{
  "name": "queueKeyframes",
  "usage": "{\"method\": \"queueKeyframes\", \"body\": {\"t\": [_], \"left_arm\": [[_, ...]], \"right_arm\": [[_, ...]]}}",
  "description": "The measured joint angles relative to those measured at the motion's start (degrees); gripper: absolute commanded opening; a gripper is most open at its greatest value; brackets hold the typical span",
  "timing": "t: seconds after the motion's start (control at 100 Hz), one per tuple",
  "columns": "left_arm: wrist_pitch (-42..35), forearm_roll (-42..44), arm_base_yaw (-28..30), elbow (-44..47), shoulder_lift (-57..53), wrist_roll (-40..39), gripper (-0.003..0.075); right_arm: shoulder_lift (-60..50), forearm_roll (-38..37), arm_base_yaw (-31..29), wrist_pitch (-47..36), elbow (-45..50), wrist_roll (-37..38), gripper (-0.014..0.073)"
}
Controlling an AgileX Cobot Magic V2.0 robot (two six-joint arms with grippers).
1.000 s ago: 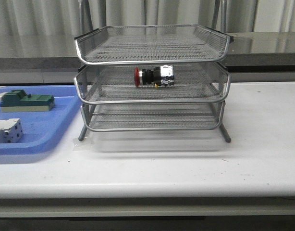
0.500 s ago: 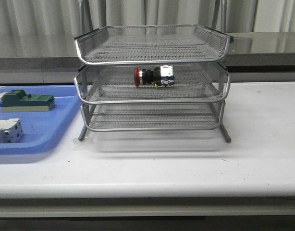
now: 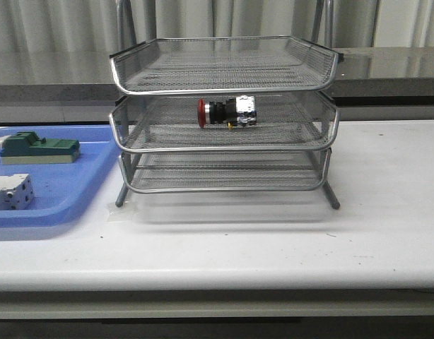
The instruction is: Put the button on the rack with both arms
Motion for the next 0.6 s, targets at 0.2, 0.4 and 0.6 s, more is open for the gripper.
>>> {"method": "queueKeyframes", "body": {"t": [0.2,0.4,0.6], "left_arm": [[0.00,0.00,0.00,0.00,0.00,0.00,-0.0020],[0.00,0.22,0.00,0.21,0.00,0.00,-0.0020],[-0.85,0.71,0.00,4.39,-0.45,0.00,-0.0020]], "right_arm": [[0.00,0.00,0.00,0.00,0.00,0.00,-0.0058],[0.00,0.00,0.00,0.00,0.00,0.00,-0.0058],[0.00,0.00,0.00,0.00,0.00,0.00,-0.0058]]}}
